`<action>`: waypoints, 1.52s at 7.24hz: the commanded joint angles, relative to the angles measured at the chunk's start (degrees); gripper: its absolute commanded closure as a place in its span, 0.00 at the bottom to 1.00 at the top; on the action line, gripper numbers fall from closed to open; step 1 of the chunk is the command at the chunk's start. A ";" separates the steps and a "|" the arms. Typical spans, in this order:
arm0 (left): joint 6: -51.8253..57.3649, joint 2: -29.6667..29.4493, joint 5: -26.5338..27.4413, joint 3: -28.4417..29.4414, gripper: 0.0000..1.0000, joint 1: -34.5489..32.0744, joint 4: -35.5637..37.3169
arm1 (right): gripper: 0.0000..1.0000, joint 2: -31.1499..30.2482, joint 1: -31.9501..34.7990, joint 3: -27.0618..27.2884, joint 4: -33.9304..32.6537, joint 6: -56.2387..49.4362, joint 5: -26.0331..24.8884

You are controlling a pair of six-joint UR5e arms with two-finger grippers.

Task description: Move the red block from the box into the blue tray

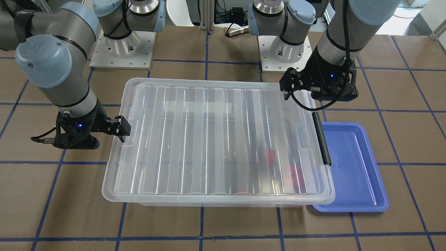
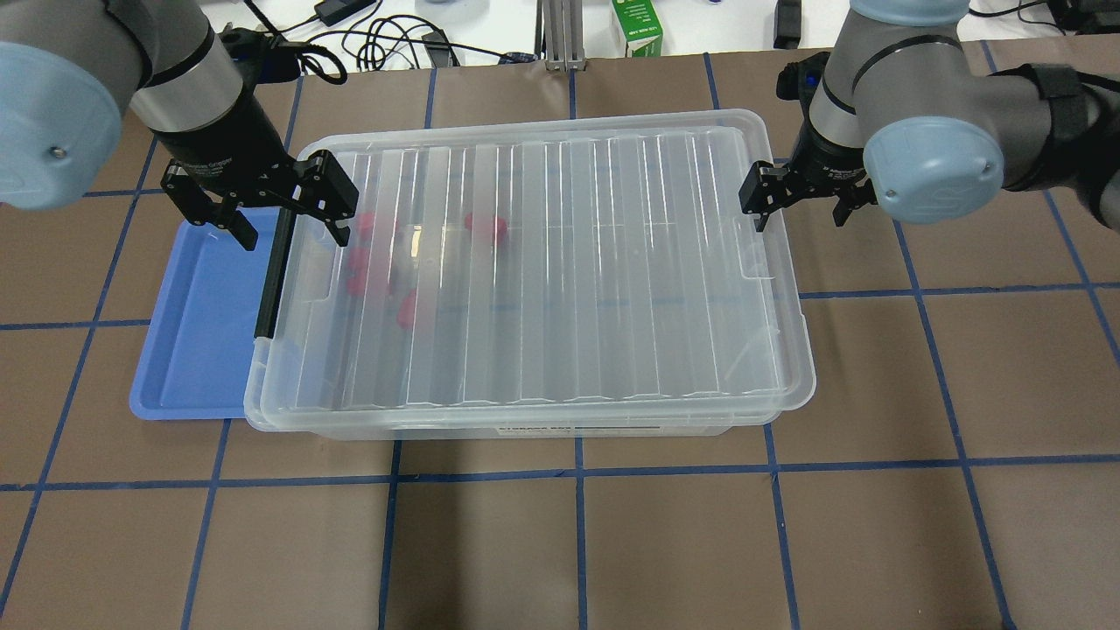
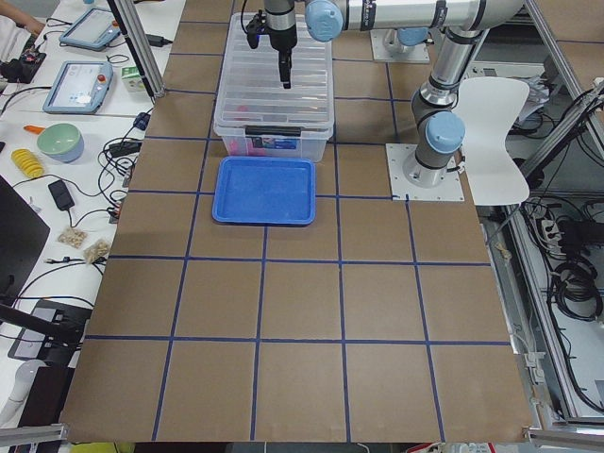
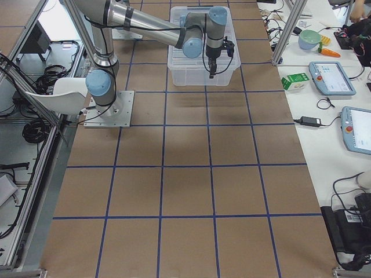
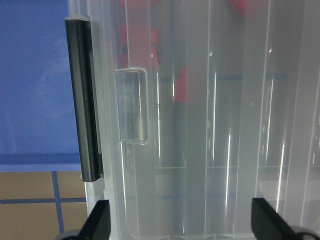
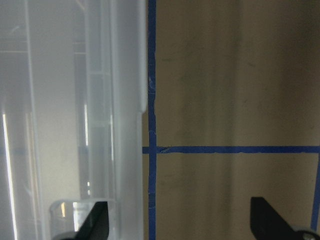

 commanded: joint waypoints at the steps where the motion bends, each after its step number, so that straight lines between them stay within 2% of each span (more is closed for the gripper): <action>1: -0.02 -0.02 0.08 0.04 0.00 0.00 -0.01 | 0.00 0.03 -1.32 -0.09 -0.45 -0.41 -0.06; 7: 0.42 0.16 0.16 -0.05 0.00 -0.18 2.01 | 0.00 -0.50 -6.96 0.08 0.25 -8.84 -0.15; 11: 0.42 0.33 0.34 0.04 0.00 0.09 1.48 | 0.00 -0.50 -8.36 -0.09 0.43 -12.19 -3.57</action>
